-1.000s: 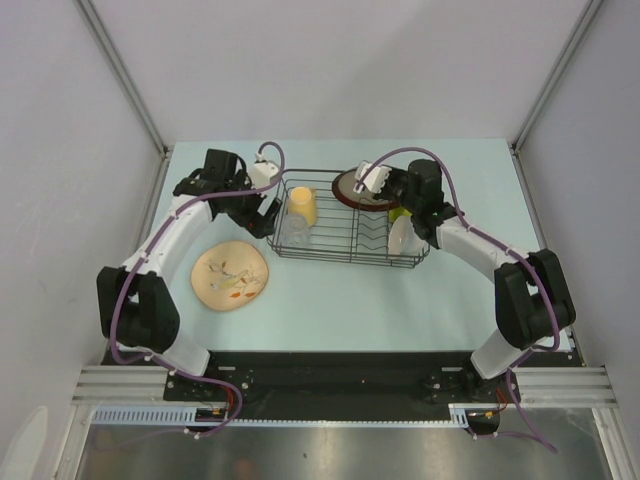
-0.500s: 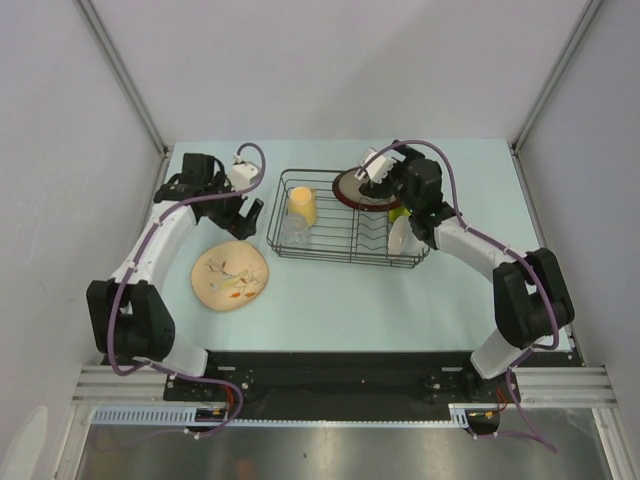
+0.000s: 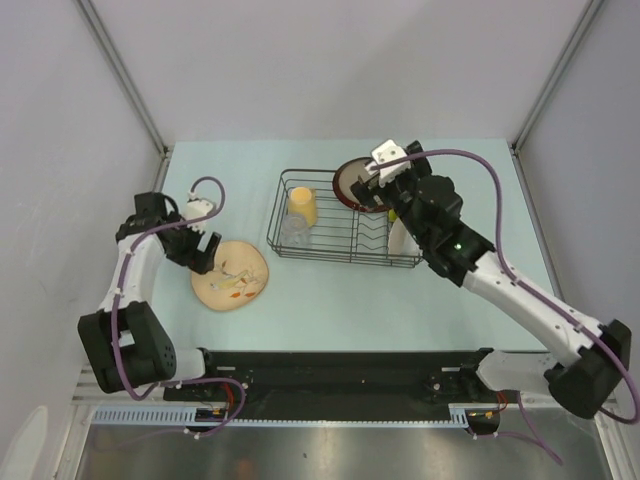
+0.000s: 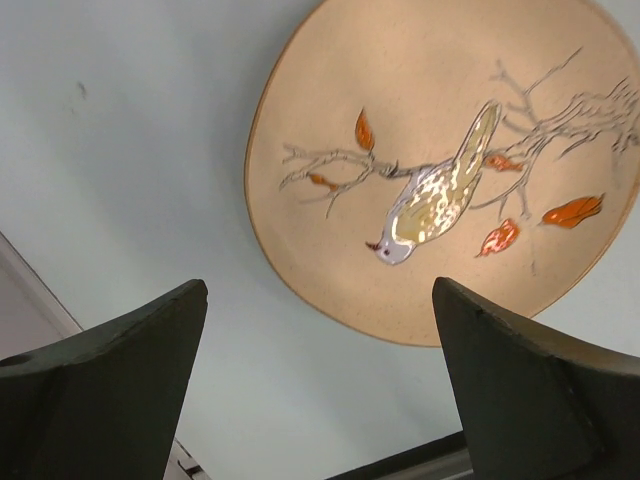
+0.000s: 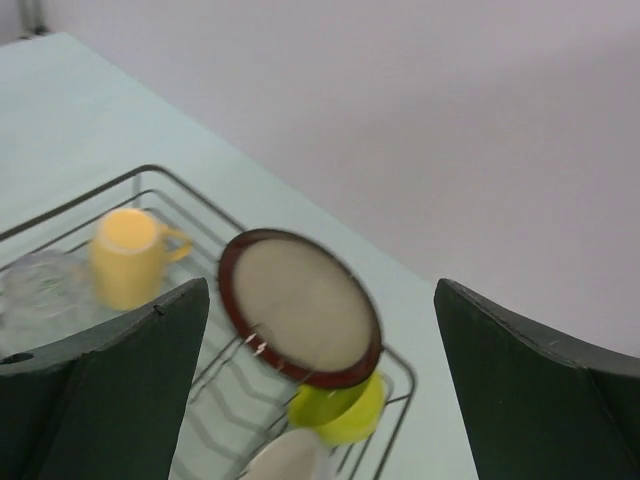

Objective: Load the mixed dishes into the dish rack

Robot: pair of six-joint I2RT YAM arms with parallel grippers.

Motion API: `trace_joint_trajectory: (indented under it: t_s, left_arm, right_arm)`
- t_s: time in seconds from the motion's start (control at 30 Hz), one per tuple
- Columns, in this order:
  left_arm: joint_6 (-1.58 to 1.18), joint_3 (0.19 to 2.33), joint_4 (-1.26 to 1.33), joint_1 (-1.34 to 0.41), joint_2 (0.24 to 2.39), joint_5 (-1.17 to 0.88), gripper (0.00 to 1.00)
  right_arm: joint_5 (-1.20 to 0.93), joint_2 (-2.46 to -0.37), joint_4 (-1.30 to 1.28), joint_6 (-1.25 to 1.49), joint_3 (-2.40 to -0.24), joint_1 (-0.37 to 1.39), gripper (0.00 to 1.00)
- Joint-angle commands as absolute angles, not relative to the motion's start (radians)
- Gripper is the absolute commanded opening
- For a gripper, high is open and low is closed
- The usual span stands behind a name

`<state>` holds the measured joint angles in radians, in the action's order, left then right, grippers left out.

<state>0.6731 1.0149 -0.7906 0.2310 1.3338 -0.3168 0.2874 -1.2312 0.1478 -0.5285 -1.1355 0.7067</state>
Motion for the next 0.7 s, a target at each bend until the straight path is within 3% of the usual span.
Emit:
trace_joint_trajectory:
  t_s: [0.0,0.27,0.67]
  left_arm:
    - [0.778,0.945,-0.764,0.304,1.307,-0.322,1.00]
    - [0.765,0.936,-0.692,0.308,1.440,-0.356,1.00]
    - [0.719,1.109,-0.726,0.341,1.663,-0.526,1.00]
  right_arm:
    - [0.241,-1.117,-0.188,-0.178,-1.158,0.742,1.00]
    - [0.230,-1.023,-0.253,-0.081,-1.062,0.779,0.99]
    - [0.135,-1.031,-0.255,-0.037,-1.052,0.790,0.98]
